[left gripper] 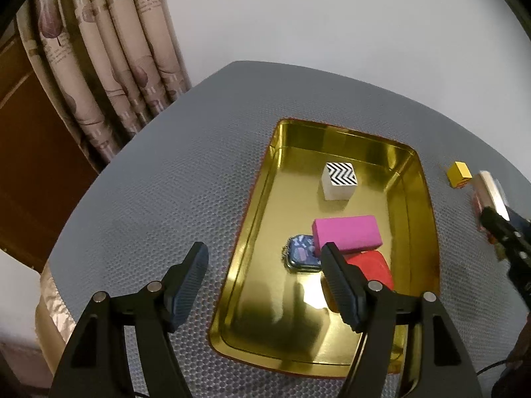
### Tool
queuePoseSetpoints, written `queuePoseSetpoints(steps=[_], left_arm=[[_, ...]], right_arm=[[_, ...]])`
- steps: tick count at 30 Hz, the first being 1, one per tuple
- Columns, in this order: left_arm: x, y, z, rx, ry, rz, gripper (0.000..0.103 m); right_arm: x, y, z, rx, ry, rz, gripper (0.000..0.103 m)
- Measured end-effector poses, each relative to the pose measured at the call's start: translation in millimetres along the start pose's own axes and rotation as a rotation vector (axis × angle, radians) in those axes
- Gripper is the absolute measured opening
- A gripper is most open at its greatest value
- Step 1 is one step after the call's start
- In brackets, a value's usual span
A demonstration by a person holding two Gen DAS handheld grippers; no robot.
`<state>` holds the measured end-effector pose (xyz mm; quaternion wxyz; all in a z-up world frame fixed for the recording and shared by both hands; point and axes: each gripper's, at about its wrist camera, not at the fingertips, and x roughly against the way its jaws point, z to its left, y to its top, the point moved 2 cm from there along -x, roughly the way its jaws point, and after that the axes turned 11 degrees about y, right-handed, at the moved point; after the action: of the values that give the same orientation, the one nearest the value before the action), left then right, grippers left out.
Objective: Organize rigid objects
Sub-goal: 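Lower the gold bar into the gold tray and open the right gripper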
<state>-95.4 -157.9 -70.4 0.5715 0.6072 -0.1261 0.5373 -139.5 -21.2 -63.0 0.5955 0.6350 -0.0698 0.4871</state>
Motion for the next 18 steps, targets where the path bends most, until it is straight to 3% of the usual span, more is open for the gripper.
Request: queuePoseSetpoints(steps=[9, 18], left_arm=[[-6, 4, 12, 0.021, 0.035, 0.004, 0.068], [-12, 8, 30, 0.091, 0.055, 0.017, 0.071]], right_arm=[[-40, 25, 41, 0.08, 0.031, 0.068, 0.03], [-67, 36, 45, 0.072, 0.035, 0.11, 0.03]])
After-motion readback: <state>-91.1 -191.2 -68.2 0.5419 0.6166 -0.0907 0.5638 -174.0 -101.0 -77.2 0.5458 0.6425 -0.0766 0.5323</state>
